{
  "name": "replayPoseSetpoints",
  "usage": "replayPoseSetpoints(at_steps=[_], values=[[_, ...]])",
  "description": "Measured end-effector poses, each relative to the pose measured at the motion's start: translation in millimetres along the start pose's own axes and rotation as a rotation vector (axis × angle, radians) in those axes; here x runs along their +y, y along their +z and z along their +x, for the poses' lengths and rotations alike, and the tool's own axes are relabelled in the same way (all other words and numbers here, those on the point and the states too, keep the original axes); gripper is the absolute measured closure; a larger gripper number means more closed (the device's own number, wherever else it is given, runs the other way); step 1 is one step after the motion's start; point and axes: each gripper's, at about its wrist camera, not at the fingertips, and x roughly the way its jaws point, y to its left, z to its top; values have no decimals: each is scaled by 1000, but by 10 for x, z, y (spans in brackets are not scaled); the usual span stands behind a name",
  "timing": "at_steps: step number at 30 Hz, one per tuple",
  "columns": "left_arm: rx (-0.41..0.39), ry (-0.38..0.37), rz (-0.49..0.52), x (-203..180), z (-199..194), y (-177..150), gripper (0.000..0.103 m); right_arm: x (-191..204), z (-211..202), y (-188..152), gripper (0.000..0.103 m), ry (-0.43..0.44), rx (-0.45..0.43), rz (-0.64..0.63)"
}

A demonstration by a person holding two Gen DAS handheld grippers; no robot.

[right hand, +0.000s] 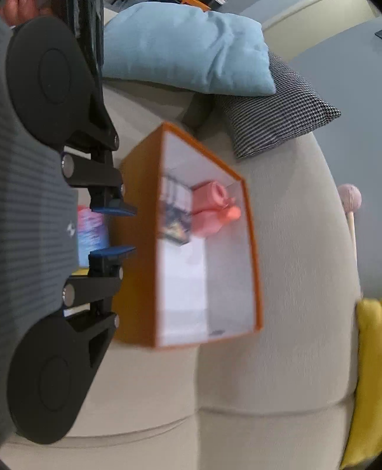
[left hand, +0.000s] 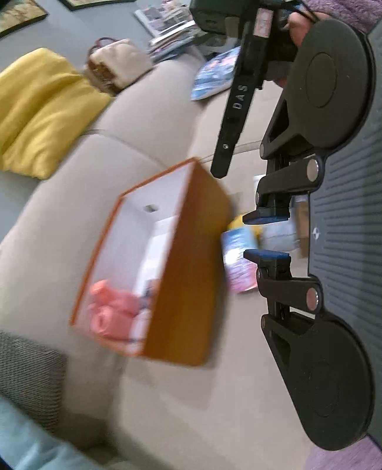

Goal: Organize rigid objects
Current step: 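Withdraw both tools from the orange box toward the remaining items, then grasp the brown square box with the left tool while the right tool grasps the clear cube box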

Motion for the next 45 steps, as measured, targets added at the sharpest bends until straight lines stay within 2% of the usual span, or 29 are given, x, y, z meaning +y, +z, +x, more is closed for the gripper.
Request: replayPoseSetpoints(at_steps=[4, 6, 8, 9, 14, 21, 23, 26, 32, 39, 40, 43, 44, 45], values=[[64, 23, 29, -113, 192, -311, 83, -121, -57, -533, 79, -87, 25, 12], [78, 47, 43, -163, 268, -454, 72, -197, -40, -766, 79, -119, 52, 35], [98, 69, 55, -195, 365, -569, 56, -270, -9, -944, 79, -114, 83, 70], [113, 76, 47, -196, 416, -607, 52, -286, -4, -994, 79, -114, 94, 79], [125, 73, -27, -119, 539, -597, 54, -331, 83, -1079, 79, -73, 125, 108], [199, 103, -9, -119, 737, -646, 77, -247, 194, -1034, 80, -35, 129, 101], [219, 109, -10, -115, 770, -676, 77, -230, 218, -1055, 83, -32, 141, 96], [245, 100, -31, -74, 772, -720, 79, -190, 224, -1116, 93, -7, 165, 91], [287, 121, -9, -61, 738, -874, 80, -88, 172, -1223, 93, -23, 193, 33], [293, 130, -23, -14, 606, -999, 79, -124, 168, -1416, 92, -24, 303, 52], [283, 128, -21, -22, 565, -1004, 77, -118, 127, -1427, 92, -24, 297, 50], [238, 116, -25, -48, 451, -1015, 51, -86, -50, -1430, 88, -18, 253, 38], [223, 116, -28, -59, 442, -1016, 40, -83, -124, -1431, 88, -28, 228, 33], [210, 118, -31, -77, 433, -1019, 35, -85, -191, -1439, 88, -51, 201, 30]])
